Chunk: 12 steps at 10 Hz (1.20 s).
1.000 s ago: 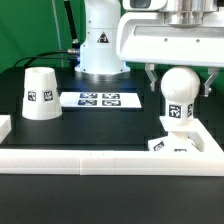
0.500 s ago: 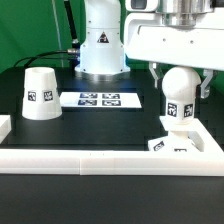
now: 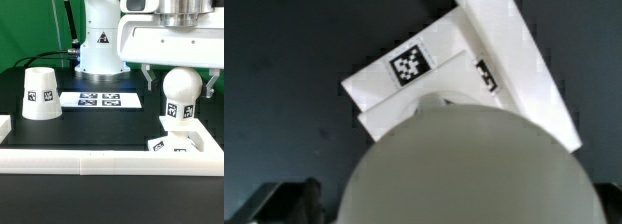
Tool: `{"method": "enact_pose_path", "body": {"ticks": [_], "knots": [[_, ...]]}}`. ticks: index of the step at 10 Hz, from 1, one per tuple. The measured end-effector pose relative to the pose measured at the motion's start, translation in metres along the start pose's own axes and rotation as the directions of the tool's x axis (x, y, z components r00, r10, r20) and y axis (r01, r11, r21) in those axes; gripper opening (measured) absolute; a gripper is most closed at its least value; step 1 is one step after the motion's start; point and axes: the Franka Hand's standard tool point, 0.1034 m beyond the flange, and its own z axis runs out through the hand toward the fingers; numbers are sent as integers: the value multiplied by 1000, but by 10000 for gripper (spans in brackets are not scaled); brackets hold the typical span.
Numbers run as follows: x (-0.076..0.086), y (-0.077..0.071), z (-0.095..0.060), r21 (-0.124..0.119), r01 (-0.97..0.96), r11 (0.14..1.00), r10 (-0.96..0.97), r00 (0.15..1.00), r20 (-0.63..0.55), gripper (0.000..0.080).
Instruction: Assemble lamp
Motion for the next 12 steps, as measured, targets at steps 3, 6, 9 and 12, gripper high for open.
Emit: {"method": "enact_pose_path", "body": {"ticks": [3, 6, 9, 12], "knots": [[-1, -2, 0, 2, 270, 963, -270, 963, 1, 699], [-1, -1, 0, 1, 461, 887, -461, 887, 1, 699], [-3, -5, 0, -1, 647, 762, -647, 762, 1, 699], [-5, -11, -2, -9, 824, 566, -824, 566, 2, 699]]}}
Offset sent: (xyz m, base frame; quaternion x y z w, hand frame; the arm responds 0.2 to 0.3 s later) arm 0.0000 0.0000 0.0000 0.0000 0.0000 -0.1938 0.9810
